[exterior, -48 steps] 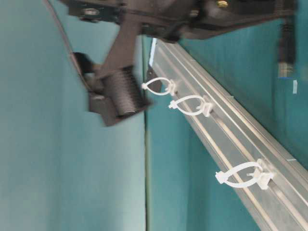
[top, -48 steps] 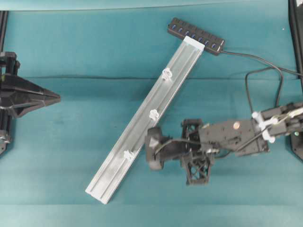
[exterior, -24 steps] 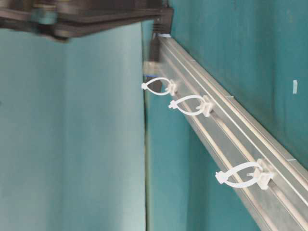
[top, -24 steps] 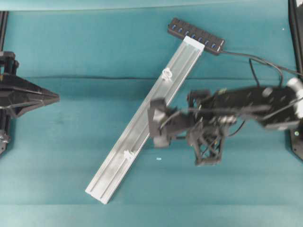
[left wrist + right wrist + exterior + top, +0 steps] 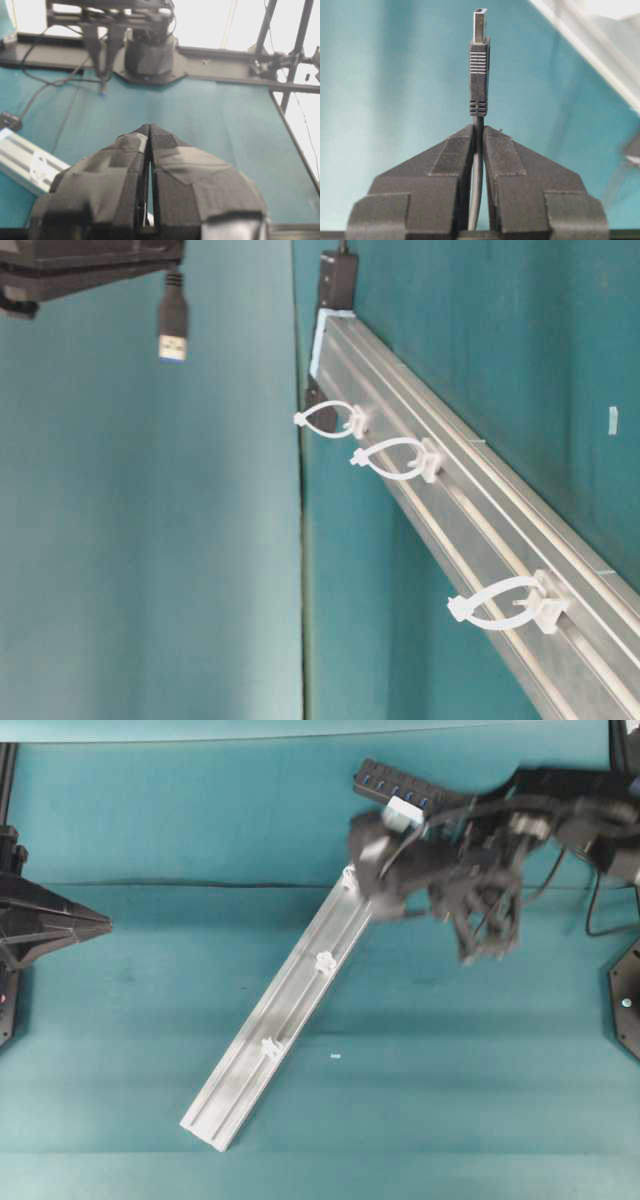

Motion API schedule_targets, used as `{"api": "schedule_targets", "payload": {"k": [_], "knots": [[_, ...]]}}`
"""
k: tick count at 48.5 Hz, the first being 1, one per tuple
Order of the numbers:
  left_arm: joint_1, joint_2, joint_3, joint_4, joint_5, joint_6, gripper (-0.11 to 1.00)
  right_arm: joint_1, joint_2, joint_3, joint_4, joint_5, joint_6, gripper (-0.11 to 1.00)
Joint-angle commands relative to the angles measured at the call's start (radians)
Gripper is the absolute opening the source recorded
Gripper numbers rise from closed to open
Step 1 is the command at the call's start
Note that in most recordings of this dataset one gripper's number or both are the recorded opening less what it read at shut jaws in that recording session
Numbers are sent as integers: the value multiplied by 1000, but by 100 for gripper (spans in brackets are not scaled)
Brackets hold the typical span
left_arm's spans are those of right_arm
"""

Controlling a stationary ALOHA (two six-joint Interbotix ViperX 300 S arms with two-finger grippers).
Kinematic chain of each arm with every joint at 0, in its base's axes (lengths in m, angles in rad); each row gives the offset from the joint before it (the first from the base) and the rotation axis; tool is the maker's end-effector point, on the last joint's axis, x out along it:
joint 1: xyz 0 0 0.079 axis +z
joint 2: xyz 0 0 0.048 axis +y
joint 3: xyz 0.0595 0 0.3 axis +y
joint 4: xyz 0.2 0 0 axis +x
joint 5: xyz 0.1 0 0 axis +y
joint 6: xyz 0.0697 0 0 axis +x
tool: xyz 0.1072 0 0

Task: Pass the USB cable through three rings with both arms.
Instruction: 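Lift the cable and carry it toward the first ring near the hub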

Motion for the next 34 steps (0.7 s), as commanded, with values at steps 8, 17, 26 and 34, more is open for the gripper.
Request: {"api": "schedule_targets", "payload": {"k": [8, 17, 26, 34], "knots": [[14, 0, -35, 3, -2, 8, -1, -176, -23, 0, 0, -2, -173, 8], [17, -2, -52, 3, 5, 6, -1, -293, -21, -8, 0, -2, -287, 8], [32, -3, -52, 3, 44, 3, 0, -383, -9, -23, -2, -35, -407, 8], [32, -3, -52, 3, 52, 2, 1, -416, 8, -23, -2, -137, -517, 8]]}}
